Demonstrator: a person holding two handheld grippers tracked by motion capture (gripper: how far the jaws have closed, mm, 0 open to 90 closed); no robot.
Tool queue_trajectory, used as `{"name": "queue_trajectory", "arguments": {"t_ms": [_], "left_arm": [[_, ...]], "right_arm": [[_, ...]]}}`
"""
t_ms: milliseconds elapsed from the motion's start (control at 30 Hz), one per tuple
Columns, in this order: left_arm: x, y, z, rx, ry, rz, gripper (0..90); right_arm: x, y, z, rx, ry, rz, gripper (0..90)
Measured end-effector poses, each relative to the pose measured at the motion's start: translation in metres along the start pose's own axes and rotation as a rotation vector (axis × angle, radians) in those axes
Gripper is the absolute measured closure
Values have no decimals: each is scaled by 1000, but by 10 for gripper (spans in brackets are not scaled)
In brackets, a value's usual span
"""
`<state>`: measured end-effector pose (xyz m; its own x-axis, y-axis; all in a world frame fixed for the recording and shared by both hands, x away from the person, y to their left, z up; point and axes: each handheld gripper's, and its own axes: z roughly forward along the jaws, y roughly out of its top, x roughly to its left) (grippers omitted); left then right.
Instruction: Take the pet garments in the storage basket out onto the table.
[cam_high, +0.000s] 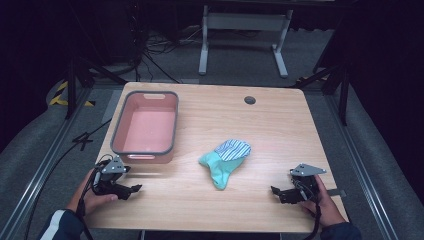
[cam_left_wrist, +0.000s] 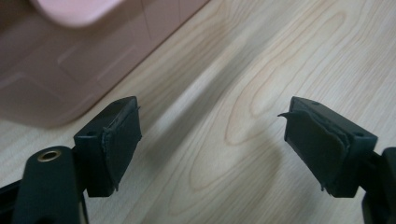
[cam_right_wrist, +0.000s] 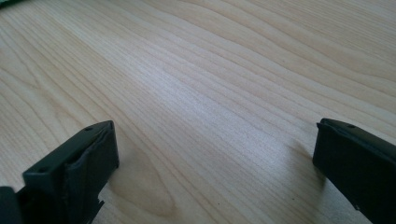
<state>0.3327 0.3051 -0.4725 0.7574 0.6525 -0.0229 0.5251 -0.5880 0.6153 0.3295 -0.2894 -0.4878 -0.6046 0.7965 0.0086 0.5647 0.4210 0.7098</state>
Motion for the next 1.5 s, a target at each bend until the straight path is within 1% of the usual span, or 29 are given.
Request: {"name": "queue_trajectory", "arguments": {"t_ms": [133,167,200,400,433,467,500,600,667,800,833,900,967,1000,1067,1500], "left_arm": [[3,-10,1,-61,23,-12,145],[2,-13,3,-98,31,-19,142],[2,-12,3,-97,34,-26,137],[0,-11,4,-96,43,-39,127],[0,-11,4,-93,49,-38,124],[-1,-10,3,-80,46,-42,118],[-1,-10,5,-91,45,-45,115],[-1,-10,5,-92,46,-49,111],[-2,-10,5,-91,57,-48,112],[-2,-10,4,-90,57,-49,112],[-2,-10,5,-90,50,-53,110],[-2,-9,5,-87,56,-50,104],[-2,-9,6,-88,56,-54,100],[-1,-8,6,-88,54,-47,92],[-1,-8,7,-87,52,-47,88],[-1,-7,7,-86,53,-48,84]], "right_arm": [[0,0,0,1,1,1,4],[0,0,0,1,1,0,5],[0,0,0,1,1,0,5],[0,0,0,-1,-1,-1,5],[0,0,0,-1,-1,-1,5],[0,0,0,0,-1,-1,5],[0,0,0,-1,-1,-1,5],[0,0,0,-1,-1,0,5],[0,0,0,2,1,-5,5],[0,0,0,2,2,-5,5],[0,0,0,2,1,-5,5],[0,0,0,2,1,-5,5],[0,0,0,2,1,-5,5],[0,0,0,2,0,-4,5],[0,0,0,1,-1,-4,5],[0,0,0,2,0,-4,5]]}}
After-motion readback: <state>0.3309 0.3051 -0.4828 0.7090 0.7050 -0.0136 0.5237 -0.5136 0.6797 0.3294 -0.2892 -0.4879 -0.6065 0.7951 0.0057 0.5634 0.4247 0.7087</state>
